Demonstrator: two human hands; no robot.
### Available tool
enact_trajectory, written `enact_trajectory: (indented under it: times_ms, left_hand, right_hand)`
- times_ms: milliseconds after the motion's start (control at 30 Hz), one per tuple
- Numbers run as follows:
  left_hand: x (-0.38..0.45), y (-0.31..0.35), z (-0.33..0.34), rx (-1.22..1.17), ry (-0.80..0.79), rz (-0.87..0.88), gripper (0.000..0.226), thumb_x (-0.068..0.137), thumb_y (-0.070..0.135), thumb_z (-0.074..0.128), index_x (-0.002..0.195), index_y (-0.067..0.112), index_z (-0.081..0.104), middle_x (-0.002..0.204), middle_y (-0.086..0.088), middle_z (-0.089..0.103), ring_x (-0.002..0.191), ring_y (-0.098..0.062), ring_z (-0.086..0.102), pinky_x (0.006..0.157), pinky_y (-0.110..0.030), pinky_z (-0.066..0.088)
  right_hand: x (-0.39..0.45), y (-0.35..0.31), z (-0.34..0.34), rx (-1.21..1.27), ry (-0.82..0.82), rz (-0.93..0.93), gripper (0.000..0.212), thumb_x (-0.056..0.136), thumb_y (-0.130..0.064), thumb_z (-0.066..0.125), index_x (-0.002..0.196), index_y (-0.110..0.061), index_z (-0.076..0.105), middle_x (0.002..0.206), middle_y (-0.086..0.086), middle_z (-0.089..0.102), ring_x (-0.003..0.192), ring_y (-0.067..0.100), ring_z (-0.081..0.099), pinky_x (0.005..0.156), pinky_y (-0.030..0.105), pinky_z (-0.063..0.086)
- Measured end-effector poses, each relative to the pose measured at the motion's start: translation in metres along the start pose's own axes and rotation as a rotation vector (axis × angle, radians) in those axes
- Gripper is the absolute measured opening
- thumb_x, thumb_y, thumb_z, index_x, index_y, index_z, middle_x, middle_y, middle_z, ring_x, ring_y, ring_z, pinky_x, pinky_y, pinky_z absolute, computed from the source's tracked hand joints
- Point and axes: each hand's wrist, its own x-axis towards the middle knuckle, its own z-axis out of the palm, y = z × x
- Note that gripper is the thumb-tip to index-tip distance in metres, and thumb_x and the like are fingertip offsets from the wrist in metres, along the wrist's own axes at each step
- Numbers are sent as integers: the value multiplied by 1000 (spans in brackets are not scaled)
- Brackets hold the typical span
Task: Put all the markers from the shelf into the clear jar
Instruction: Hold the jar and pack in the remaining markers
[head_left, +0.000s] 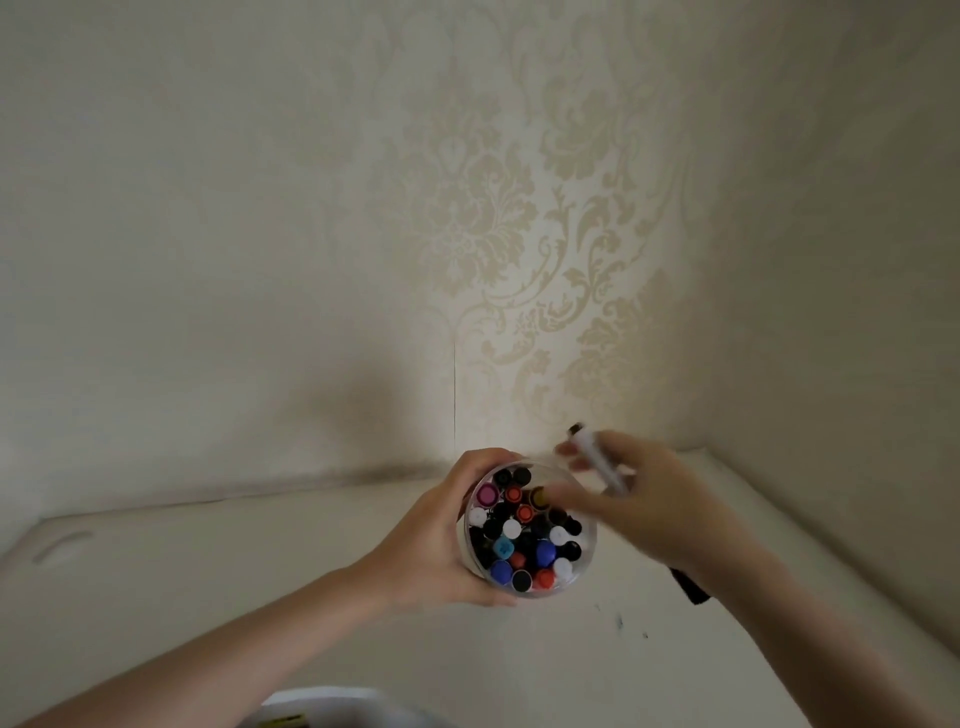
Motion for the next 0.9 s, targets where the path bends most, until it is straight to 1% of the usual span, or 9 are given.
enact_trajectory:
  times_ms: [100,200,267,400,500,600,667,800,900]
  left_hand:
    - [3,-1,-1,25,-10,6,114,56,21,98,144,35,28,140,31,38,133,-5,49,104,-24,49]
    - [10,-1,-9,70,-21,-1,118,55,26,98,141,53,22,142,31,36,133,-1,47,105,-16,44]
    - [16,-2,-14,124,-15,21,104,53,28,98,134,52,36,141,23,41,132,-3,47,105,-19,44]
    - [19,-3,-21,40,4,-53,88,49,20,100,118,36,47,132,14,56,123,-13,59,101,-39,53]
    - [19,-2,-29,-68,-120,-126,98,53,18,99,130,28,39,133,8,58,125,-16,60,103,-42,52]
    - [26,3,-38,-42,-326,-194,103,57,13,98,137,29,36,135,12,58,129,-8,56,106,-33,50]
    - [36,11,-47,36,-451,-243,102,57,12,98,137,35,38,137,16,56,131,-3,52,110,-33,46]
    - [56,36,-67,429,-519,-201,96,50,48,96,131,48,44,146,21,28,138,1,29,115,-23,35]
    - [60,52,-61,561,-556,-261,90,46,82,73,127,54,46,150,27,13,145,-2,8,119,-34,30]
  right_hand:
    - [1,-9,-28,260,325,-25,32,91,-57,44,88,-35,67,65,-20,62,56,4,59,61,27,49]
    - [0,-23,-45,174,467,-167,39,91,-59,37,85,-36,67,57,-23,53,53,-1,55,56,14,40]
    - [-3,-31,-49,164,523,-275,36,90,-58,40,83,-34,66,49,-13,43,45,4,41,45,10,31]
    - [-5,-32,-36,237,474,-394,26,93,-49,49,86,-26,59,57,0,49,48,13,44,45,27,36]
    - [-4,-27,-23,149,424,-409,18,91,-47,47,84,-33,56,58,-7,52,47,9,44,44,21,36]
    - [1,-25,-15,74,416,-387,19,89,-48,46,83,-33,56,64,-19,56,51,2,49,46,6,34]
    - [6,-23,-9,33,402,-381,27,88,-48,46,83,-25,58,67,-12,59,57,5,52,49,8,37]
    - [13,-23,1,-121,390,-424,34,89,-46,45,80,-16,58,64,-5,54,58,14,49,51,23,40]
    - [16,-24,5,-220,378,-444,25,92,-39,51,80,-18,56,63,-14,46,53,6,44,51,21,35]
